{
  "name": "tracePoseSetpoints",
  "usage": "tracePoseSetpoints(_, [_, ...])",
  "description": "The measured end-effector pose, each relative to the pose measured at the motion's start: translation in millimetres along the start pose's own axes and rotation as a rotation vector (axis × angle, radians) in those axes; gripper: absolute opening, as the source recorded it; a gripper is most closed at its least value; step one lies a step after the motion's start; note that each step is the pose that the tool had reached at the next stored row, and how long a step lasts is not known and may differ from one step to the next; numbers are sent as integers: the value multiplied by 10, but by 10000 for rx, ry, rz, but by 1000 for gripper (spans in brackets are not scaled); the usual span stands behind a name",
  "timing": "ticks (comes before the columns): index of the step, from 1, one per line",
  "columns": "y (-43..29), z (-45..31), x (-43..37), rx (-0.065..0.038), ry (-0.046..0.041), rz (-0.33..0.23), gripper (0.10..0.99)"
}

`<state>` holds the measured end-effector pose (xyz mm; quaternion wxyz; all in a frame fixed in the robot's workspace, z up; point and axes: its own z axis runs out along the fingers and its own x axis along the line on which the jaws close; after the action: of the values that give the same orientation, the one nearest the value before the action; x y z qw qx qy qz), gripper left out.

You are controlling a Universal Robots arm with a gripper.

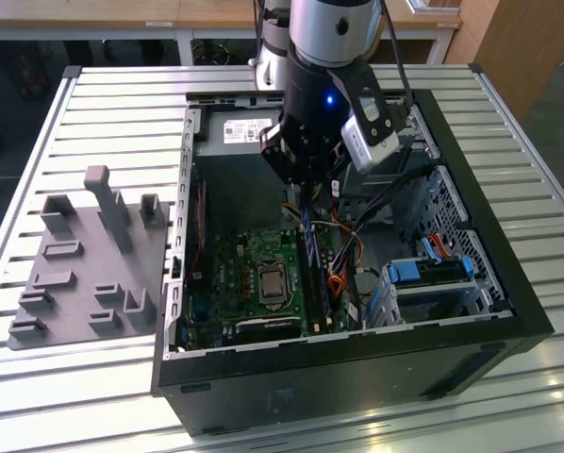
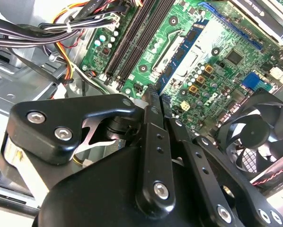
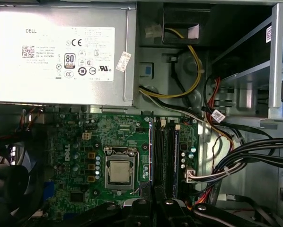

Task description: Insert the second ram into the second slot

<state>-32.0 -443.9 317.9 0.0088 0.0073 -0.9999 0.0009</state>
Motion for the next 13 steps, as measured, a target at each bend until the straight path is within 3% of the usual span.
tracePoseSetpoints(13, [0,61,-1,1,-1,0,137])
